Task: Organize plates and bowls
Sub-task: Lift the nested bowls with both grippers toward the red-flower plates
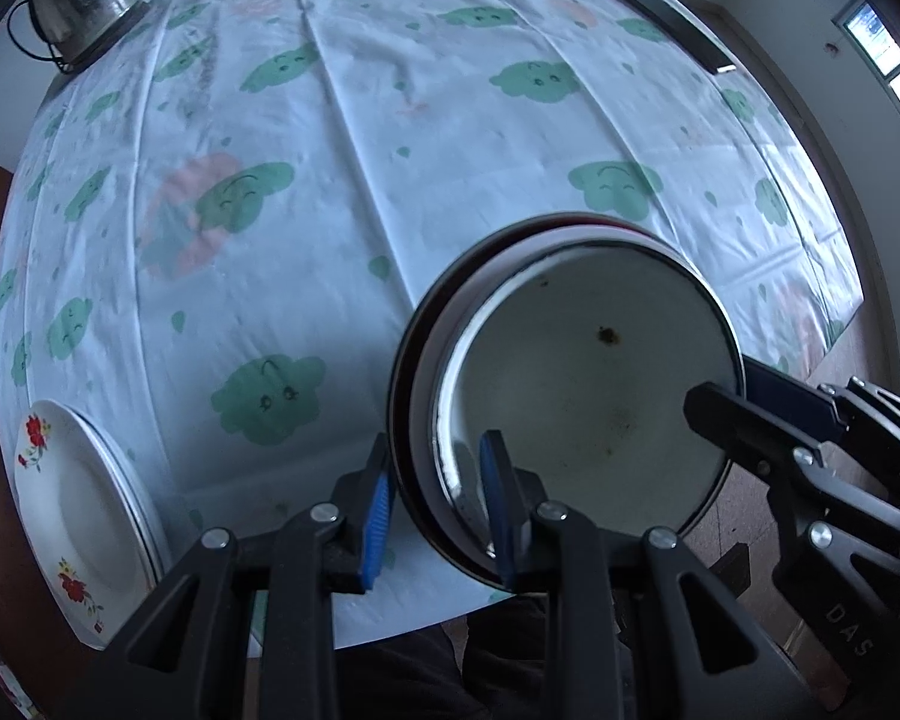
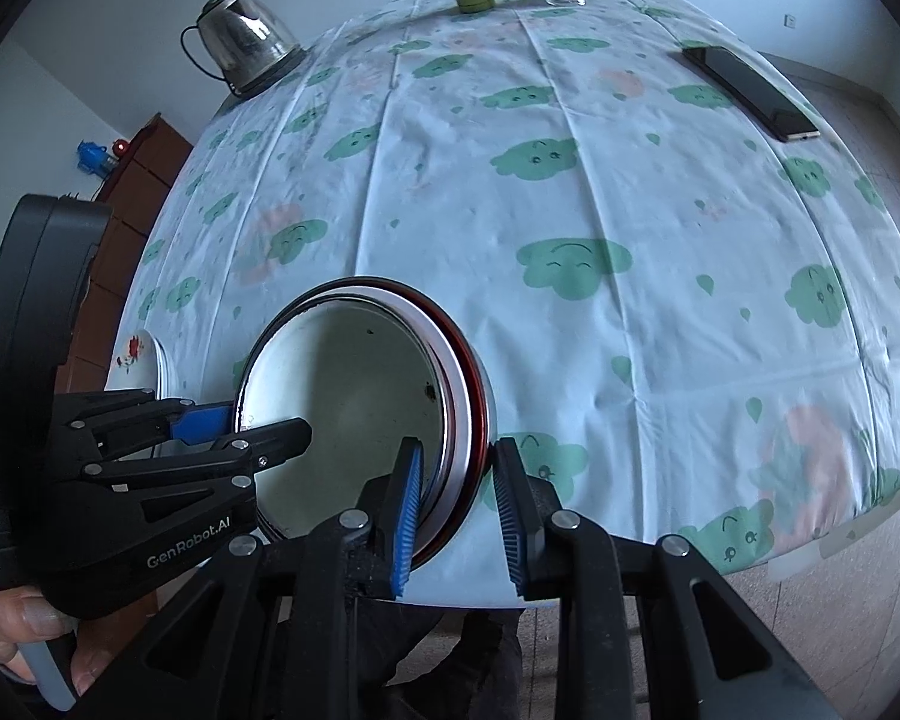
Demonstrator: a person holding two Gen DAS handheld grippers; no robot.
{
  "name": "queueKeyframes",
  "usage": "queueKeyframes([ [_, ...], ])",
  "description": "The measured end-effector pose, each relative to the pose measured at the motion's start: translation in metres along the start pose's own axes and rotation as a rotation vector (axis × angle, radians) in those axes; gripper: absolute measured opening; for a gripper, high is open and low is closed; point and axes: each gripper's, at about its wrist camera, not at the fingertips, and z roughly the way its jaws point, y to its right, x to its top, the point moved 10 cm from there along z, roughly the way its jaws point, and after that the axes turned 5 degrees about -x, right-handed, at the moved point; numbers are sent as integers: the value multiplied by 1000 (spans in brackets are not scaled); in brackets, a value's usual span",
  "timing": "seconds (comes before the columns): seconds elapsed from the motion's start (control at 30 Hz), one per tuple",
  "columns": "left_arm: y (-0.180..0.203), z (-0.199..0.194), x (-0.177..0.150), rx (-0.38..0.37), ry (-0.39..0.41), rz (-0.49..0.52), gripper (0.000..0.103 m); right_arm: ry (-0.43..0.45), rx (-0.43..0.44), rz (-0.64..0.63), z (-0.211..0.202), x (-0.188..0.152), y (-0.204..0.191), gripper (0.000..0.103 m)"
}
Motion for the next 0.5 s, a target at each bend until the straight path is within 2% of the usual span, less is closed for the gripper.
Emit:
queueKeyframes([
  [0.23, -17, -20, -9, 13, 33, -41, 26, -4, 24, -37, -2, 3, -16, 26],
  [0.5, -50, -31, -16, 40, 65, -126, 26, -13, 61, -117, 1, 9, -53, 26],
])
